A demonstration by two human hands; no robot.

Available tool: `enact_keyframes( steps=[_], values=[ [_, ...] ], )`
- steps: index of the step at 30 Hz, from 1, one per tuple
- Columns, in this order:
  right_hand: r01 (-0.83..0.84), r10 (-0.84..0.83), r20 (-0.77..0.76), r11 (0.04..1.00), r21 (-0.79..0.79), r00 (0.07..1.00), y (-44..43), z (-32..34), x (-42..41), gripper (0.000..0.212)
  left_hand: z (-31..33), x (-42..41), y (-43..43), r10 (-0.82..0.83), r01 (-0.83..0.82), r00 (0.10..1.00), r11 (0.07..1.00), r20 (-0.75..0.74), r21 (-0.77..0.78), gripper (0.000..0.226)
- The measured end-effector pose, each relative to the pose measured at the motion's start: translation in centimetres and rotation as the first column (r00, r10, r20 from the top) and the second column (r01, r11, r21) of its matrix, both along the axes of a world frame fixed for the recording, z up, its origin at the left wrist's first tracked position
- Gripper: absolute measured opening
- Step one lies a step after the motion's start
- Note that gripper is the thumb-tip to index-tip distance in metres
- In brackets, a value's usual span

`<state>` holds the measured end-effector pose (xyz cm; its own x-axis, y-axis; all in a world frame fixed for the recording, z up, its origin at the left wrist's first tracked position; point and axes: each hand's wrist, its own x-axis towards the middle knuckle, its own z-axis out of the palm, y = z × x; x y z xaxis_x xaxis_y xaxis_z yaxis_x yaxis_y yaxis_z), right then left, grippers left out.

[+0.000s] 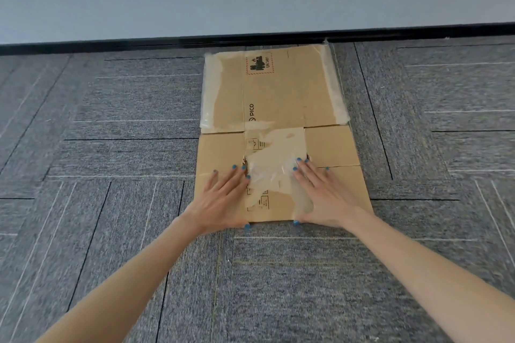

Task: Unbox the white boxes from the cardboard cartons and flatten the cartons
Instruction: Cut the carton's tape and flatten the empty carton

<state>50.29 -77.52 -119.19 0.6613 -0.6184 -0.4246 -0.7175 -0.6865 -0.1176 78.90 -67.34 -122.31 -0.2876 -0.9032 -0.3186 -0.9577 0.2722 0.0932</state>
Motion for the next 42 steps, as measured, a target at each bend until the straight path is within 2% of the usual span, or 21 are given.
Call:
enact_keyframes(
  steps=[7,15,21,26,32,42],
  values=[
    [0.067,-0.067,0.051,0.998,0.003,0.996,-2.7,0.4,1.9,0.115,1.3,1.8,-5.1,0.044,-0.047,0.998,0.995,0.038,0.088,0.122],
    [0.104,-0.103,0.031,0.994,-0.036,0.994,-2.0,0.6,2.4,0.111,1.2,1.5,-5.1,0.063,-0.066,0.997,0.994,0.041,0.085,0.122],
    [0.149,-0.146,0.087,0.988,-0.028,0.985,1.1,2.9,2.4,0.076,3.2,-1.0,-3.9,0.137,-0.147,0.986,0.983,0.090,0.113,0.116],
    [0.208,-0.201,0.132,0.977,-0.045,0.971,3.2,6.8,1.0,0.049,6.3,-3.0,-2.5,0.197,-0.207,0.974,0.975,0.116,0.078,0.093],
    [0.229,-0.209,0.174,0.968,-0.100,0.962,6.9,14.2,-1.1,0.035,13.1,-7.1,0.6,0.220,-0.221,0.972,0.975,0.083,-0.001,0.058],
    [0.413,-0.405,0.149,0.910,-0.024,0.902,18.4,32.5,-7.2,0.032,31.6,-15.4,9.0,0.141,-0.140,0.989,0.990,-0.053,0.021,0.046]
  ],
)
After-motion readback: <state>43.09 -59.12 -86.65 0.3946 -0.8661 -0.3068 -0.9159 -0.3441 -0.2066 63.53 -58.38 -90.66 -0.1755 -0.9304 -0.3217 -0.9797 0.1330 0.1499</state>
